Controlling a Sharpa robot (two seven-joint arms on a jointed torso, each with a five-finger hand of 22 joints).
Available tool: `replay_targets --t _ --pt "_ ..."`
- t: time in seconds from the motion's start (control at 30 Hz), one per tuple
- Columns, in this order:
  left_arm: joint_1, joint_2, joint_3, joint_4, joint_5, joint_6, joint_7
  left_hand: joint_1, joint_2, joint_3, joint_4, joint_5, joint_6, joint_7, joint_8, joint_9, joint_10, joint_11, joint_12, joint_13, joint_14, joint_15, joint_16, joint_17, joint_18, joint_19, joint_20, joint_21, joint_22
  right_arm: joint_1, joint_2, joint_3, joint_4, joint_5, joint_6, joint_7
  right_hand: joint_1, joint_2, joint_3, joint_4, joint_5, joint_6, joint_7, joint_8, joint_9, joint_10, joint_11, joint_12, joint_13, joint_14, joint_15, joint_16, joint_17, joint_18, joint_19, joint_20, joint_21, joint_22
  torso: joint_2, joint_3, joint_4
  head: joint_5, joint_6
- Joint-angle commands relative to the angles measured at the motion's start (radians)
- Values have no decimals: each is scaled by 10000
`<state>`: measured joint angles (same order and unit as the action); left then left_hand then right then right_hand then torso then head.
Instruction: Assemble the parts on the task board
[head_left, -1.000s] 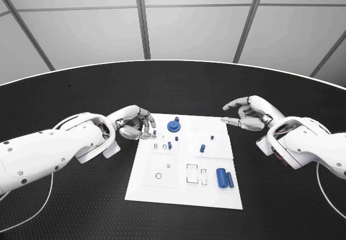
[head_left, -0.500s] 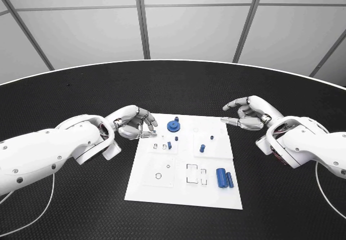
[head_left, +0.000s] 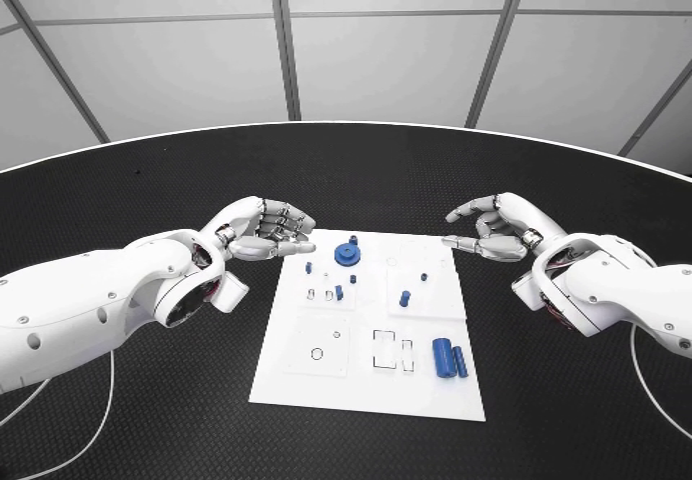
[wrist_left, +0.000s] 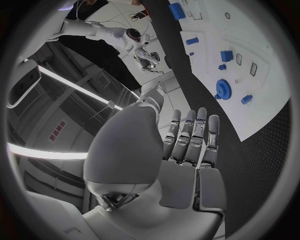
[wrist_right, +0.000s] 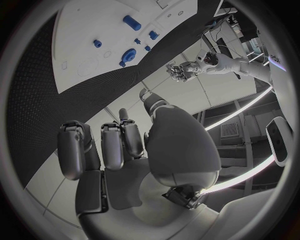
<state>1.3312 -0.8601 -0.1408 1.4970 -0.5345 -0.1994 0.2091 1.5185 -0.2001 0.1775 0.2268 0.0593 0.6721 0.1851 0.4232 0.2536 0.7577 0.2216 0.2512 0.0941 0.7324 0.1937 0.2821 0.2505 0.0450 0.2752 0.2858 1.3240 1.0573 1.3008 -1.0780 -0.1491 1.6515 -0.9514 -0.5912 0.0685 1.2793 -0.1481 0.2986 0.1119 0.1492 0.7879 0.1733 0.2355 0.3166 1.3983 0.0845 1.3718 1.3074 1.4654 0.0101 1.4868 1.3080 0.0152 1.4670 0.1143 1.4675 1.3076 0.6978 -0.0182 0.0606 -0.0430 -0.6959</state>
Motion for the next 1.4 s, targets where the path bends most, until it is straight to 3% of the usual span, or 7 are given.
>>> replay_targets --t 0.03,0.2,0.43,0.5,0.57,0.73,1.4 --pt "0 14 -1 -9 17 50 -41 597 172 -423 532 -41 532 632 -361 -544 955 -129 -770 -287 1552 -241 29 -228 124 891 1 3730 2873 0 4 0 -3 0 7 0 63 3 8 54 46 67 -11 55 -11 76 -3 39 724 599 -47 -47 718 159 465 -68 -14 1630 27 -10 9 -20 10" --pt "0 81 -5 -14 -230 175 -205 578 302 -132 250 -59 1080 433 -295 -599 1946 -439 -314 -201 2584 -634 1062 201 98 2418 14 3745 2889 0 6 0 -4 0 24 -8 70 7 14 54 58 70 -12 58 -12 82 -5 44 728 600 -48 -47 719 155 472 -68 -2 1641 29 -16 9 -15 -11" --pt "-1 172 -14 10 -818 265 -454 469 120 188 -7 -88 2176 -180 346 -355 3721 -1132 961 311 5143 -1476 4459 1913 -450 12956 -18 2468 5135 0 5 0 0 0 48 -21 70 7 14 54 58 70 -12 58 -12 82 -5 44 728 600 -48 -47 719 155 472 -68 -2 1641 30 -10 7 -25 -45" --pt "-2 187 -15 26 -1052 253 -544 402 -7 214 -89 -106 2376 -293 613 -198 3895 -1292 1358 539 5548 -1618 5764 2656 -450 12956 -7 2468 5135 0 5 -1 -1 0 56 -24 70 7 14 54 58 70 -12 58 -12 82 -5 44 728 600 -48 -47 719 155 472 -68 -2 1641 31 -6 10 -30 -58" --pt "-2 205 -17 39 -1382 238 -650 230 -159 225 -315 467 2846 -588 1450 330 4370 -1553 2613 1287 6817 -1890 9740 6566 -450 12956 -97 2468 5135 0 6 -1 0 0 66 -30 70 7 14 54 58 70 -12 58 -12 82 -5 44 728 600 -48 -47 719 155 472 -68 -2 1641 26 -5 15 -39 -71" --pt "-3 303 -19 60 -2673 176 -1061 -24 -34 625 -331 -31 2092 -504 2037 938 3240 -1538 3902 2333 7030 -1736 11669 10131 -450 12956 -637 2468 5135 0 2 -1 8 0 88 -48 70 7 14 54 58 70 -12 58 -12 82 -5 44 728 600 -48 -47 719 155 472 -68 -2 1641 25 -3 21 -66 -116" --pt "-58 900 -309 299 -5848 -437 -3626 -623 -48 -1053 608 -36 102 45 2717 1572 1315 -1022 8707 5431 8266 -1247 12820 12954 -450 12956 131 2468 5135 -1 22 -2 10 0 105 -92 90 19 32 56 88 83 -12 68 -17 114 -7 75 756 607 -51 -36 745 150 484 -71 15 1659 3 3 5 -137 -149"
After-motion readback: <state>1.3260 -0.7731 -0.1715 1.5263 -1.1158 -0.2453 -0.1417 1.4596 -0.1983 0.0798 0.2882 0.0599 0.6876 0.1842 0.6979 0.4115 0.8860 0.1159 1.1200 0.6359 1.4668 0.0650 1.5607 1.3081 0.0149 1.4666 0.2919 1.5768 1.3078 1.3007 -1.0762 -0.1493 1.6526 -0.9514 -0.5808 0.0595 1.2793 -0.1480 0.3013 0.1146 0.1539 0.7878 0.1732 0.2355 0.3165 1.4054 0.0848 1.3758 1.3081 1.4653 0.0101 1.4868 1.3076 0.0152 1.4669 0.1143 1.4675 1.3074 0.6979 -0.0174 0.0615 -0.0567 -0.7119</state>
